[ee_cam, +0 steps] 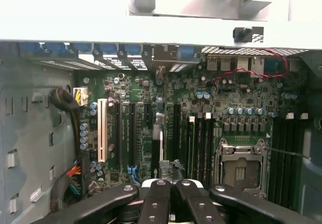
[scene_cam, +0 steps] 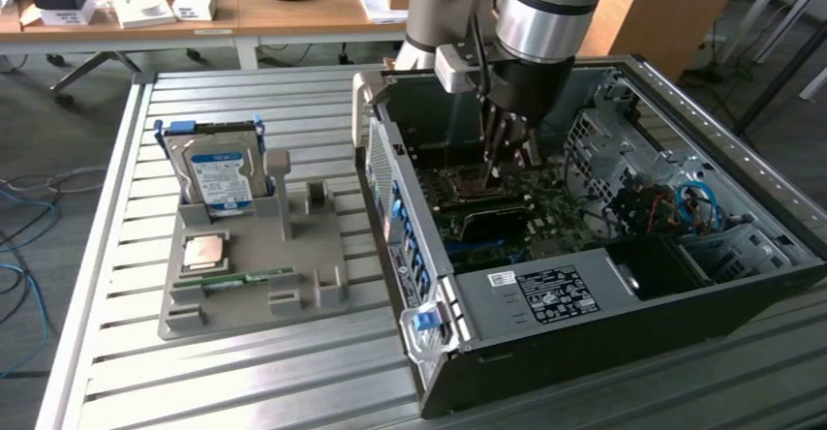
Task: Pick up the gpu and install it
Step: 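Press down on the gpu until it lock into place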
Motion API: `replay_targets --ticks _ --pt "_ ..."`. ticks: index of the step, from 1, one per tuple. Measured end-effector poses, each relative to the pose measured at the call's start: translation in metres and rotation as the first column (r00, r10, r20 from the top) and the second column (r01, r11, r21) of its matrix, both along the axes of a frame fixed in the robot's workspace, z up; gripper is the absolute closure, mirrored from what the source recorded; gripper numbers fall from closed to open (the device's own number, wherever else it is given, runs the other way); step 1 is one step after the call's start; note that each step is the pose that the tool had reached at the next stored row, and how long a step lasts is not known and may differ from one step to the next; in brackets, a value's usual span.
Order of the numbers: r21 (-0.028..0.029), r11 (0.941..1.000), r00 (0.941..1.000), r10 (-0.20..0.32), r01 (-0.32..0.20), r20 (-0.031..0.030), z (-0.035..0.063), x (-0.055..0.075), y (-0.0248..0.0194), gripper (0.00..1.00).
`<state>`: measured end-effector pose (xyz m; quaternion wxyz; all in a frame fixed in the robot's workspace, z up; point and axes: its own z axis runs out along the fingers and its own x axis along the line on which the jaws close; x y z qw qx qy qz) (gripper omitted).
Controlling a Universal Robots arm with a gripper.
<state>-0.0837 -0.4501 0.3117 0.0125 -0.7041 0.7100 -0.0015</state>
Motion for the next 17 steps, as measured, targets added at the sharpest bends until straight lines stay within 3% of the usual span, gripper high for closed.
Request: replay_targets --ticks 17 --pt "-0.0003 1.0 1.0 -0.006 0.006 0.0 -0.0226 -0.002 0.0012 0.89"
